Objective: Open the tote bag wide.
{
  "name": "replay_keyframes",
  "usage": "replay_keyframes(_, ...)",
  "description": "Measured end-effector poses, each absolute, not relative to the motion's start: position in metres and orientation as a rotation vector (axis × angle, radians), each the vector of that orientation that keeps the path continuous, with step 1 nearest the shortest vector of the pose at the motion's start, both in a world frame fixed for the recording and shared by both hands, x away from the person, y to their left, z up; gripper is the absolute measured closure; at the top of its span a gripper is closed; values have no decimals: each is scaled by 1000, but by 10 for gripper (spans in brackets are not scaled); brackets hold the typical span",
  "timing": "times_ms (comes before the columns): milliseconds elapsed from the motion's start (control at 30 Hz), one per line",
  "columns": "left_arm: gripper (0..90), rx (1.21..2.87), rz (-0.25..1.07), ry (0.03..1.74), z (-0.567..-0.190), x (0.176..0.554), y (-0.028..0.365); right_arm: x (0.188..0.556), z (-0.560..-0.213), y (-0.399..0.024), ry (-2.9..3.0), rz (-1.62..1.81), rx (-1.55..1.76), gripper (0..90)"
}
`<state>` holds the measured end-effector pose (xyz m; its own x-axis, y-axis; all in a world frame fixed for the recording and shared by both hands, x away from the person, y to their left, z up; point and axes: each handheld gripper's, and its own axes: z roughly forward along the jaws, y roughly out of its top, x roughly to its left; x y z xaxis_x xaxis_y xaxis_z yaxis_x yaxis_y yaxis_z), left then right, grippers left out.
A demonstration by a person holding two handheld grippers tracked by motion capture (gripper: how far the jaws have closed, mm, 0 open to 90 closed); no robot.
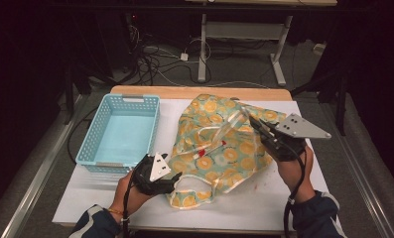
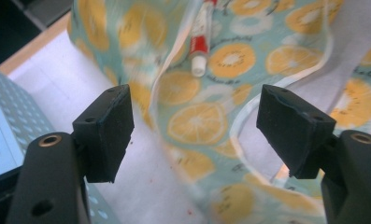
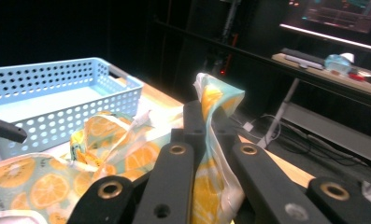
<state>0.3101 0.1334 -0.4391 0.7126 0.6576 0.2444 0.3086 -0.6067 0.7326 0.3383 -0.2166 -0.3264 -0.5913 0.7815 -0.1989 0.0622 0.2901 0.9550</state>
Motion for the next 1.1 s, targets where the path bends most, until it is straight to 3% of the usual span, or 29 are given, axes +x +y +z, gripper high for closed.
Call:
replay_keyframes(133, 287, 2257, 623, 766, -443, 317, 133, 338, -325, -231, 1857, 1360, 782, 900)
replay_keyframes(233, 362, 2288, 532, 788, -449, 322, 129, 339, -326, -234, 1853, 1370, 790, 900)
replay_keyframes(433, 553, 2364, 439, 809, -460, 330, 121, 339, -328, -231, 1876, 1365, 774, 900)
replay_keyframes(467, 618, 2361, 425, 816, -461, 331, 122, 339, -328, -230, 1878, 1363, 776, 900)
replay_keyframes(733, 843, 2387, 352, 781, -466, 334, 124, 341, -332, -231, 1897, 1360, 769, 899)
replay_keyframes(1100, 871, 2339, 388, 708, -457, 330, 127, 344, -341, -226, 1935, 1344, 753, 899)
